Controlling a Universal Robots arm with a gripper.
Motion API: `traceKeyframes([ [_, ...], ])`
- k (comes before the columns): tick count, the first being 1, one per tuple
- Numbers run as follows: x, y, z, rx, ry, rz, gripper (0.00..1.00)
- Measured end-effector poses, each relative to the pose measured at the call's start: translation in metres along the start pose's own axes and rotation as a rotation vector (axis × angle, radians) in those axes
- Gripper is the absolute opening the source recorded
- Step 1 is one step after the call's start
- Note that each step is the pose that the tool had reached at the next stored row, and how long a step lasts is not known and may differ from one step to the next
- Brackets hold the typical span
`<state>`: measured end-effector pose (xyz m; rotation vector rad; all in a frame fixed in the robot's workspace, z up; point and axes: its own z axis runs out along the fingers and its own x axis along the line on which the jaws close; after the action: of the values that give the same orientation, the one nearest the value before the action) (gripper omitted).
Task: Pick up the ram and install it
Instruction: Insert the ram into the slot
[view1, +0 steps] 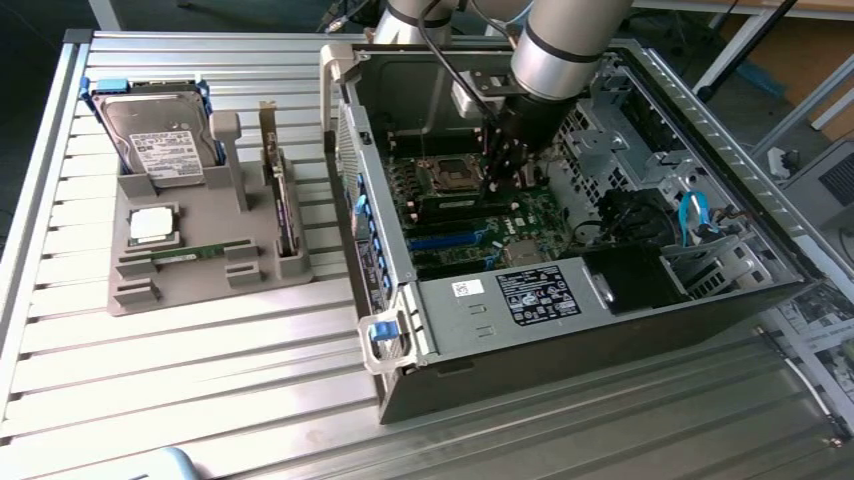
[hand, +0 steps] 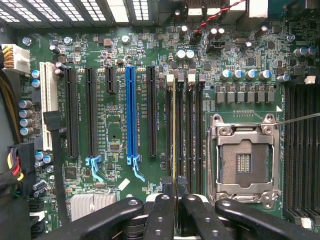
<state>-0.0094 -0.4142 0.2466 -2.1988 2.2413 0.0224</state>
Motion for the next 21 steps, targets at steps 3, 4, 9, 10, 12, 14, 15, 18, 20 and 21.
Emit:
traceKeyframes([
  [3,0.0000,0.0000,0.0011,0.0000,0.0001,0.000,0.12],
  [4,0.0000,0.0000,0.0015,0.0000,0.0001,0.000,0.12],
  [9,0.0001,0.0000,0.0026,0.0000,0.0002,0.000,0.12],
  [10,0.0001,0.0000,0.0026,-0.0001,0.0002,0.000,0.12],
  [12,0.0000,0.0000,0.0027,0.0000,0.0000,0.000,0.12],
  [14,0.0000,0.0000,0.0027,0.0000,0.0001,-0.002,0.12],
  [15,0.0000,0.0000,0.0027,-0.0001,0.0001,-0.004,0.12],
  [18,0.0000,-0.0003,0.0029,-0.0001,0.0001,-0.011,0.12],
  [20,0.0000,-0.0003,0.0029,-0.0001,0.0002,-0.014,0.12],
  [21,0.0000,-0.0003,0.0029,-0.0002,0.0001,-0.014,0.12],
])
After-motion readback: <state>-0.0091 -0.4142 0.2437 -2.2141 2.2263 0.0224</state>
